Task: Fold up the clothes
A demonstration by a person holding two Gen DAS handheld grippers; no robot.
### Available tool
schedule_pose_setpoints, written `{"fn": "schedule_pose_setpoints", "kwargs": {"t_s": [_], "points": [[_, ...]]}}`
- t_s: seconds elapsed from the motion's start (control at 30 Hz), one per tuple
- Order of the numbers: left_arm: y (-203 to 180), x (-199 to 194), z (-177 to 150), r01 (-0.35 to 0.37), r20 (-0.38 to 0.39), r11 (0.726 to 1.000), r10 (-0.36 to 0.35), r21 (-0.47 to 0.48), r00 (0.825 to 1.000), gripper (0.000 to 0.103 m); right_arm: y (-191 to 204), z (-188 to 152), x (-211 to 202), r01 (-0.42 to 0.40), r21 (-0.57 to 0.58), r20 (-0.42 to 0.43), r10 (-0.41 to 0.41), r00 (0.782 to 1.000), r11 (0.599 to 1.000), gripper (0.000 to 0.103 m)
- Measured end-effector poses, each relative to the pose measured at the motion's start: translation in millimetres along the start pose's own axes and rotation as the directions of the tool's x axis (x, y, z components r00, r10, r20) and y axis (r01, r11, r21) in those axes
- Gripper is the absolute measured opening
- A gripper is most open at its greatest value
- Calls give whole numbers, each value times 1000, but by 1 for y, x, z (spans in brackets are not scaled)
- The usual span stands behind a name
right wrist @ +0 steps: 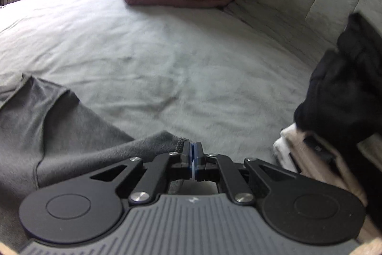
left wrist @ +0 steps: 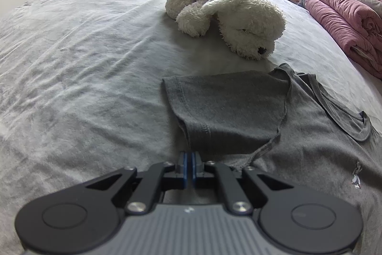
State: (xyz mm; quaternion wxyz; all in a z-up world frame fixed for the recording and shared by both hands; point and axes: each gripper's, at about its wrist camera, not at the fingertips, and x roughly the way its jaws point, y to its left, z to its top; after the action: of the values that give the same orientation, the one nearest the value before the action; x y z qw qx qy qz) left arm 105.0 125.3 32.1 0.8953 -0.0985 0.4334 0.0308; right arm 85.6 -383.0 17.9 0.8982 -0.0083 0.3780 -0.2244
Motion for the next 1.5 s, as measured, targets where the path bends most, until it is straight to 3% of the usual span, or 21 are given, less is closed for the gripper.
{"fn": "schedule_pose_setpoints", "kwargs": {"t_s": [0.03,0.2,0.4,0.57,0.67,0.77,0.8,0.83,0.9,1.13,1.27,1.4,1.5], "points": [[1,0,0,2,0,1000,-2,-3,1000,3,-2,-4,6,-11,19,-24,12,1000,1000,4],[8,0,4,11,-13,999,-12,-45,1000,3,-2,9,-19,-16,56,21,15,1000,998,10],[36,3,8,103,-51,960,-120,-261,991,9,0,13,-46,-84,78,15,83,996,993,16],[41,9,5,201,-34,912,-228,-359,973,39,2,7,-59,-161,119,-15,164,986,980,18],[34,15,4,215,-18,907,-237,-363,971,44,10,1,-64,-220,126,-40,226,973,967,18],[20,17,5,191,8,933,-198,-305,980,41,22,-2,-73,-235,68,-40,238,970,970,18],[12,17,5,158,16,954,-159,-253,987,34,26,-3,-76,-233,42,-35,234,972,972,18],[3,18,4,112,20,976,-110,-188,994,19,30,-4,-78,-231,18,-29,231,972,973,18],[-12,18,3,58,44,995,-54,-85,998,13,33,-5,-78,-235,-3,-31,234,972,972,18],[2,8,20,-38,128,999,43,-38,991,0,32,-7,-74,-228,-10,-48,228,973,974,18],[12,4,26,-120,167,992,123,-24,978,0,34,-7,-76,-241,-11,-50,240,969,970,18],[17,8,25,-45,80,998,49,-54,996,0,35,-8,-75,-241,-16,-61,239,969,970,18],[12,1,20,17,45,998,-15,-57,999,1,33,-7,-77,-237,-17,-52,236,970,971,19]]}}
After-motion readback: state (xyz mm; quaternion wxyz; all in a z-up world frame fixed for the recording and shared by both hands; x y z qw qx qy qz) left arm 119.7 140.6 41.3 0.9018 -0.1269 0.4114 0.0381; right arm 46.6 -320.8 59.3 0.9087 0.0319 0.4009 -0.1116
